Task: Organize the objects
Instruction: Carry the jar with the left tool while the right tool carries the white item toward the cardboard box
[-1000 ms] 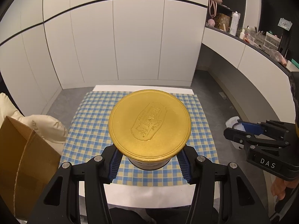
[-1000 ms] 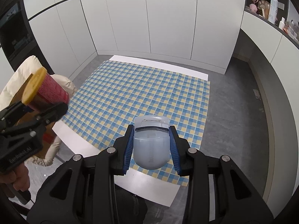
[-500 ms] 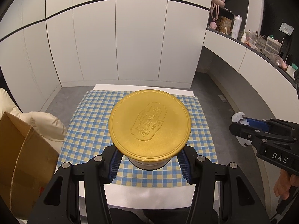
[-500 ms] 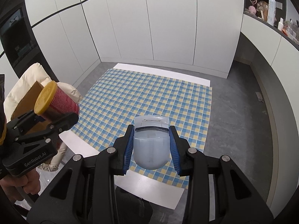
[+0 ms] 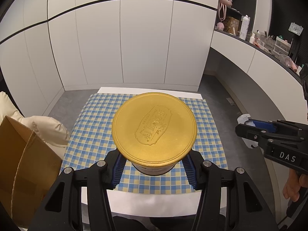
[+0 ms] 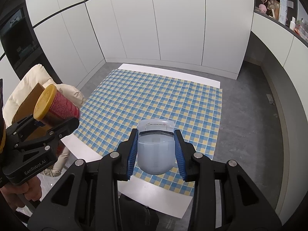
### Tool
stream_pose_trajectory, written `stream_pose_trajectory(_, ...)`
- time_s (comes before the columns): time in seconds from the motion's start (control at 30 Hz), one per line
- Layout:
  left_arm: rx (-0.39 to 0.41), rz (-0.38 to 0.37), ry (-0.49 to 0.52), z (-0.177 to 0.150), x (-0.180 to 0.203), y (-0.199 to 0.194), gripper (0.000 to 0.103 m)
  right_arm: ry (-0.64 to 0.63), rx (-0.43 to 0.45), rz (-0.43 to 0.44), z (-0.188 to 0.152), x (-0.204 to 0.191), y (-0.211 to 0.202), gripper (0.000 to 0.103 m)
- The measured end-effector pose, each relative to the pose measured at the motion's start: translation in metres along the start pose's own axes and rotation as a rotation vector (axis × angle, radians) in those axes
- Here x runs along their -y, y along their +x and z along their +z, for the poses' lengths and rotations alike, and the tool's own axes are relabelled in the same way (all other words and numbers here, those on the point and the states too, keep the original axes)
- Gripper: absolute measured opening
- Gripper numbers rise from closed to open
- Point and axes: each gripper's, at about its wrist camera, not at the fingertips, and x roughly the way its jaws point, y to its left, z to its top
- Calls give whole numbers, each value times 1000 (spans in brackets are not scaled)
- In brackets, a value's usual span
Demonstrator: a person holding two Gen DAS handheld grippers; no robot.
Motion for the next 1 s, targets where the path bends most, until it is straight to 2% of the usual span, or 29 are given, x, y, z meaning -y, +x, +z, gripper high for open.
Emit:
stream_pose_trajectory(0.33, -3, 15, -13, -1, -11, 3, 53, 12, -6, -13, 4, 3, 6, 38)
stream_pose_trajectory(1.0, 13, 70, -89, -7, -53, -5, 54, -18, -8, -6, 13, -24, 22, 38)
